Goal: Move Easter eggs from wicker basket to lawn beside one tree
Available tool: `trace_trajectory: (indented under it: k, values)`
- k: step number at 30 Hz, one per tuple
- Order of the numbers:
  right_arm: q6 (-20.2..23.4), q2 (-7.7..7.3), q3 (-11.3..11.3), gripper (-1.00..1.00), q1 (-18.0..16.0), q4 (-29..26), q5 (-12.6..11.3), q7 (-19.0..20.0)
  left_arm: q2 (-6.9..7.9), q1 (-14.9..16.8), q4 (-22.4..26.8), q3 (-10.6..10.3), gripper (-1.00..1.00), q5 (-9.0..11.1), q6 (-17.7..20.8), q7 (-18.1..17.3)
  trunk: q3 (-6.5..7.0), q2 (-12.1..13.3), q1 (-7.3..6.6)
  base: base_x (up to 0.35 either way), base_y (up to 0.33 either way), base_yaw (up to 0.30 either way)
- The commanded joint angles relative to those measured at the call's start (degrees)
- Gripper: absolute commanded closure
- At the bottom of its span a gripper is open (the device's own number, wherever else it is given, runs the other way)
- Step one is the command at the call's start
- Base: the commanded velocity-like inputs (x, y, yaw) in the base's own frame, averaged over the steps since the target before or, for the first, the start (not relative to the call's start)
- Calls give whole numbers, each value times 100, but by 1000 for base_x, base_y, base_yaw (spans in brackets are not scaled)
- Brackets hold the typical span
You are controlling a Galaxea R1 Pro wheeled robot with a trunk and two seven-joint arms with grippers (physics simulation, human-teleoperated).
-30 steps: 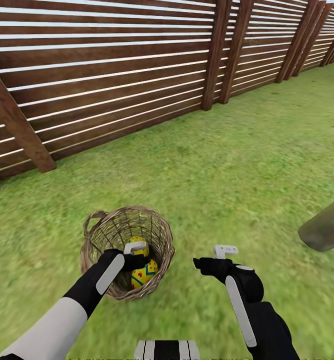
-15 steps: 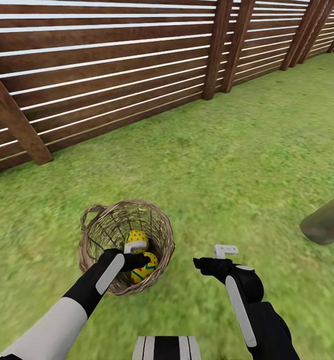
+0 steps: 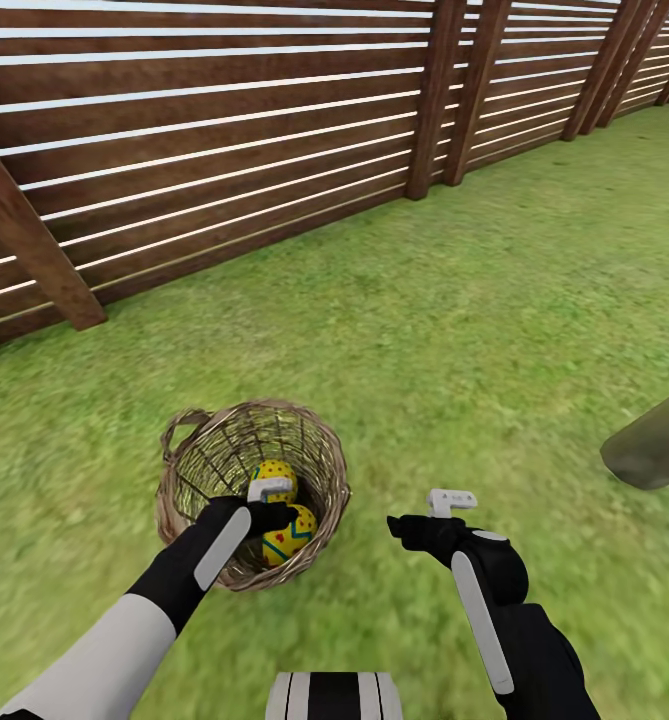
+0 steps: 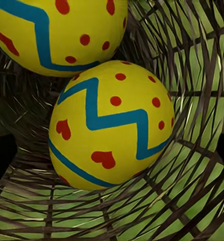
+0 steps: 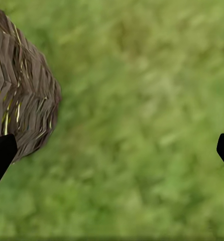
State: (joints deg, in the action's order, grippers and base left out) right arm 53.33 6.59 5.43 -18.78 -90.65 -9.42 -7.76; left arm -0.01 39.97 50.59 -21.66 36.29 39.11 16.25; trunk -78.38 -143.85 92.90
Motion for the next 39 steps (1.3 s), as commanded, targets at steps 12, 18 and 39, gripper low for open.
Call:
trace_trajectory:
  k: [12,18,39]
  values:
    - [19,1,10,-100,-11,-5,-60,-59,-14,2,-9,-5,-100,4,-4,37,-4,-2,-1,55,0,0]
    - [19,8,24,-100,-12,-5,-60,-59,-16,2,-29,-6,-100,-1,-1,25,-4,-2,-1,134,0,0]
    - [19,9,28,-100,-17,-5,-60,-59,-11,2,0,58,-100,1,0,58,-4,-2,-1,89,14,0]
